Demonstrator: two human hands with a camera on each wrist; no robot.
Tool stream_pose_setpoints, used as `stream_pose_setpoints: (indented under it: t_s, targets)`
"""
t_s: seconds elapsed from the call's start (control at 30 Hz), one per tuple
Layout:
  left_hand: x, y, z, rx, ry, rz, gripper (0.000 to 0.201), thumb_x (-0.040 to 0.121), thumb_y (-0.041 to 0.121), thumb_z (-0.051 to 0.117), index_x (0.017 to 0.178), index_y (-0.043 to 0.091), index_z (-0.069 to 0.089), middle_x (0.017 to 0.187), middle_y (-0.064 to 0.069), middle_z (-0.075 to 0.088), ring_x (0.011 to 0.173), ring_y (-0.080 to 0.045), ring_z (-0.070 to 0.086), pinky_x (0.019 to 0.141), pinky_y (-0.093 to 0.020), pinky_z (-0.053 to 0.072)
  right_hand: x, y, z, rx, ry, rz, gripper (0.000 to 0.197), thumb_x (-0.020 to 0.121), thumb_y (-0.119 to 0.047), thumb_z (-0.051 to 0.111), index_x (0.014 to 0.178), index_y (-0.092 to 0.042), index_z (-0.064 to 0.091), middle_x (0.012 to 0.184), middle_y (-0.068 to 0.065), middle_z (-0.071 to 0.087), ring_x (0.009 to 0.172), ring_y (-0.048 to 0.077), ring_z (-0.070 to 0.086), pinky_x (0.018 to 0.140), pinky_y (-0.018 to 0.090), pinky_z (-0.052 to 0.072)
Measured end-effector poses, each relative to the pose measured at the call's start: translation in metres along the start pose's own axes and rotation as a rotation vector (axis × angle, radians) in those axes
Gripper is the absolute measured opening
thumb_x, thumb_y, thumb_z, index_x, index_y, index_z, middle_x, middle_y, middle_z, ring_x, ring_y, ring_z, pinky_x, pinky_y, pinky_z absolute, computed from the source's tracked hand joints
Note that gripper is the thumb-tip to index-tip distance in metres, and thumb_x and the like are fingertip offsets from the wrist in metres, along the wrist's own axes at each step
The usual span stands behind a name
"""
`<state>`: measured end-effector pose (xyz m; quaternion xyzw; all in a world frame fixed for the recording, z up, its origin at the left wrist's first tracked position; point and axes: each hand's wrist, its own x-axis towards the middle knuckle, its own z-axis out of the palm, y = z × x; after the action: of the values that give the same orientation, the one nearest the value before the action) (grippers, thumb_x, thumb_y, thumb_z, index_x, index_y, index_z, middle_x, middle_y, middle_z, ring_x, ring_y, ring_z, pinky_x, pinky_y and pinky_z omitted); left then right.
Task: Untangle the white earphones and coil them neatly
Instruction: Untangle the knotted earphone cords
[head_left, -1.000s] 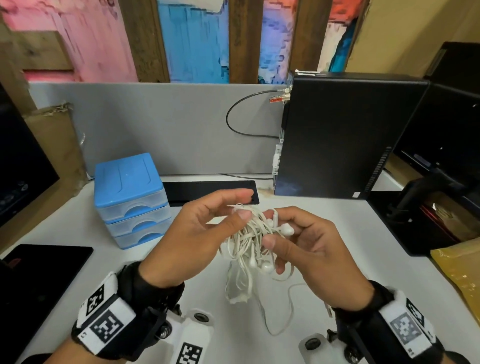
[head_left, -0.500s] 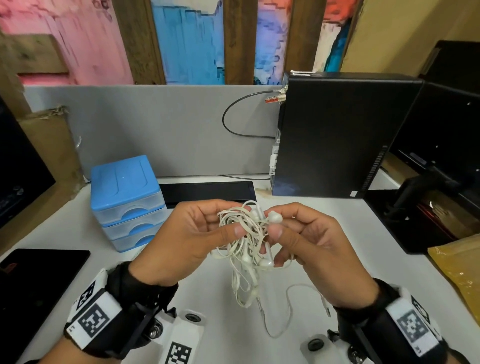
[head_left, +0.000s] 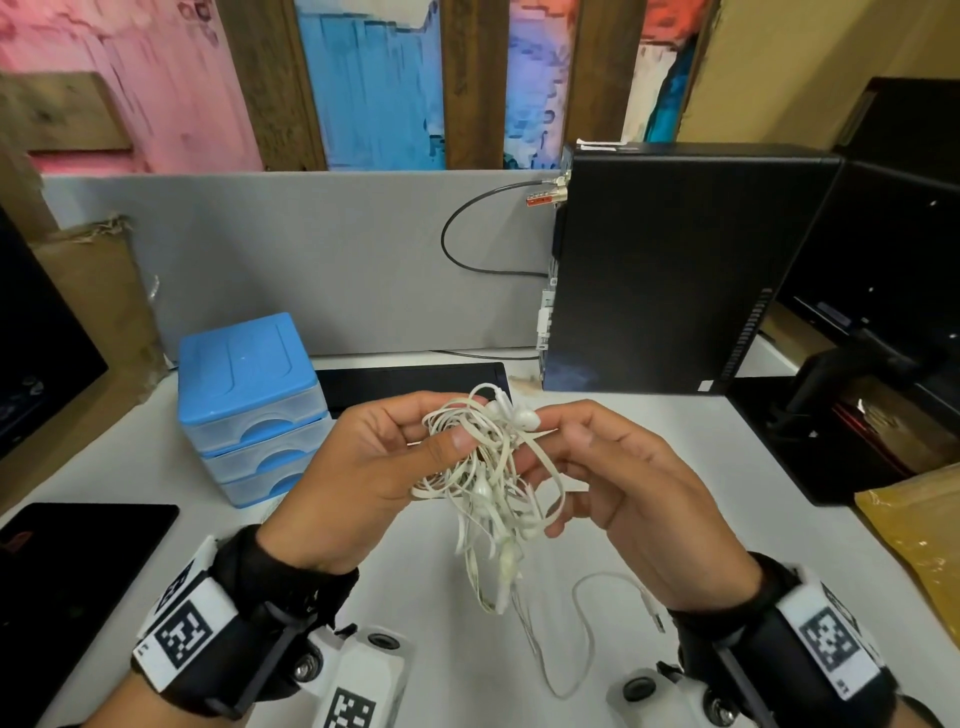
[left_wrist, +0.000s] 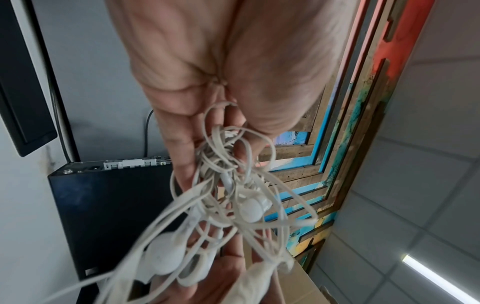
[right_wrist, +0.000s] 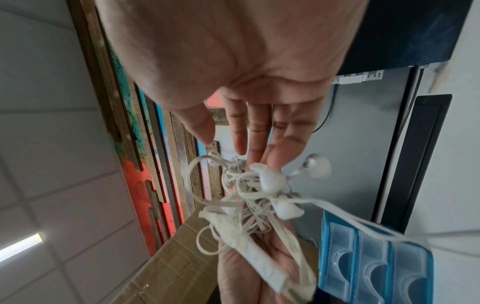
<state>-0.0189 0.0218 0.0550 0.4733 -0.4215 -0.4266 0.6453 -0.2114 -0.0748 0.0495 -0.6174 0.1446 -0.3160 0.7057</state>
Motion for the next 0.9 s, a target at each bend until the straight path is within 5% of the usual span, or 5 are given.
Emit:
stream_pose_setpoints:
  t_s: [0.23, 0.43, 0.57, 0.7, 0.9]
  targets:
    - [0.001, 0.001, -0.003, -0.061, -0.029, 0.024, 0.051, 0.061, 0.030, 0.091, 0.105, 0.009, 0.077, 0.098, -0.016, 0.076, 0.086, -0.023, 0.074, 0.073, -0.027, 0.059, -0.001, 0.005, 0.000, -0.105, -0.017, -0.082, 0.027, 0.077, 0.002, 0.065, 0.100, -0.012, 0.072, 0.097, 0.016, 0.072, 0.084, 0.030, 0.062, 0.058, 0.033, 0.053]
    - [0.001, 0.001, 0.001, -0.078, 0.036, -0.014, 0.031, 0.070, 0.019, 0.085, 0.098, 0.009, 0.076, 0.092, -0.017, 0.075, 0.078, -0.024, 0.072, 0.068, -0.029, 0.059, -0.004, 0.010, 0.008, -0.305, -0.002, -0.086, 0.008, 0.082, -0.024, 0.078, 0.086, -0.017, 0.077, 0.082, 0.010, 0.072, 0.070, 0.027, 0.061, 0.061, 0.050, 0.051]
    - [-0.001, 0.003, 0.008, -0.030, 0.076, -0.093, 0.022, 0.081, 0.020, 0.078, 0.098, 0.010, 0.069, 0.093, -0.017, 0.075, 0.076, -0.025, 0.072, 0.062, -0.034, 0.059, -0.003, 0.008, 0.004, -0.282, 0.059, -0.104, 0.014, 0.086, -0.021, 0.066, 0.085, -0.011, 0.076, 0.076, 0.008, 0.072, 0.071, 0.016, 0.065, 0.060, 0.032, 0.051]
    - [-0.002, -0.005, 0.014, 0.028, 0.118, -0.181, 0.015, 0.091, 0.007, 0.063, 0.087, 0.012, 0.049, 0.072, -0.008, 0.072, 0.060, -0.019, 0.067, 0.050, -0.027, 0.054, -0.004, 0.010, 0.006, -0.247, 0.042, -0.102, 0.023, 0.084, -0.028, 0.068, 0.090, -0.007, 0.075, 0.085, 0.011, 0.072, 0.079, 0.019, 0.063, 0.061, 0.031, 0.052]
    - [-0.007, 0.000, 0.017, -0.049, 0.035, -0.230, 0.031, 0.084, 0.030, 0.052, 0.080, 0.013, 0.077, 0.085, -0.017, 0.073, 0.071, -0.027, 0.068, 0.061, -0.040, 0.056, -0.005, 0.005, 0.008, -0.117, 0.012, -0.031, 0.015, 0.085, -0.018, 0.067, 0.088, -0.007, 0.077, 0.076, 0.009, 0.066, 0.067, 0.015, 0.057, 0.051, 0.026, 0.046]
